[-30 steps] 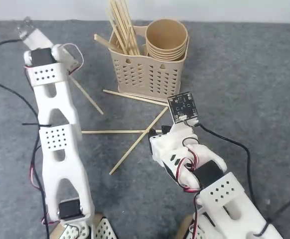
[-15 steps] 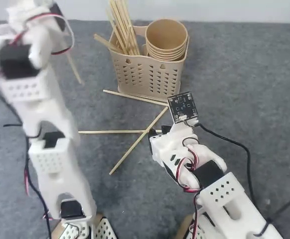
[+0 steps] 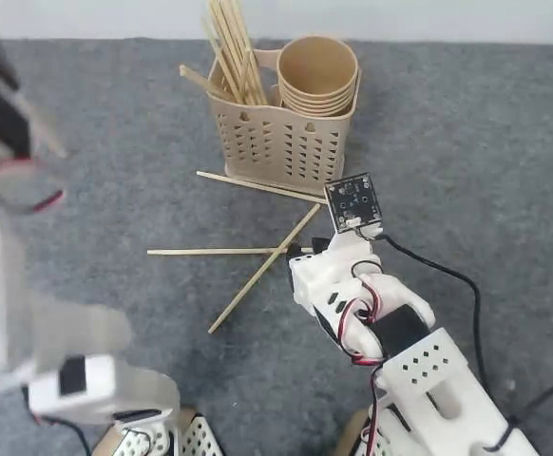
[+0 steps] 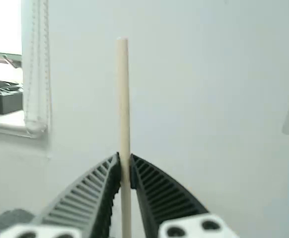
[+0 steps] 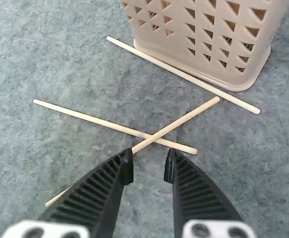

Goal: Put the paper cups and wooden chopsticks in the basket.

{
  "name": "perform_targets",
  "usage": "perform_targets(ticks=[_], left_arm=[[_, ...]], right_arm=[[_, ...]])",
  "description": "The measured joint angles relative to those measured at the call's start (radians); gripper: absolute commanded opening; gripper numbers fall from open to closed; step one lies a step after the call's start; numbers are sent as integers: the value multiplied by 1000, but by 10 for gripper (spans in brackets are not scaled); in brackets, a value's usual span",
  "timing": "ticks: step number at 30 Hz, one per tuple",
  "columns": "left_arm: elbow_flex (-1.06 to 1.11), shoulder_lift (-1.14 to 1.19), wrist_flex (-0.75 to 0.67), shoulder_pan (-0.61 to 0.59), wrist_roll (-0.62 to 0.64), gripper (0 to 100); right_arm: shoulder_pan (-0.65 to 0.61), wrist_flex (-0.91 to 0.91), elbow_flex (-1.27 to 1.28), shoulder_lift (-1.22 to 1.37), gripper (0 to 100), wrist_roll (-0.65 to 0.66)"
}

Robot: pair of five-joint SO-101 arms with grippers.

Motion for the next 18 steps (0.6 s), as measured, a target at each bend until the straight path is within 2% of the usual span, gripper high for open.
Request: perform_targets(ticks=[5, 11, 15, 18], left_arm=[[215, -180, 2, -60, -18, 11], [540, -427, -3, -25, -28, 11], [769, -516, -109, 61, -31, 11], [954, -517, -247, 120, -26, 11]], right_arm=[[0, 0, 0, 0, 114, 0], [0, 0, 0, 0, 114, 0], [0, 0, 0, 0, 114, 0], [0, 0, 0, 0, 114, 0]])
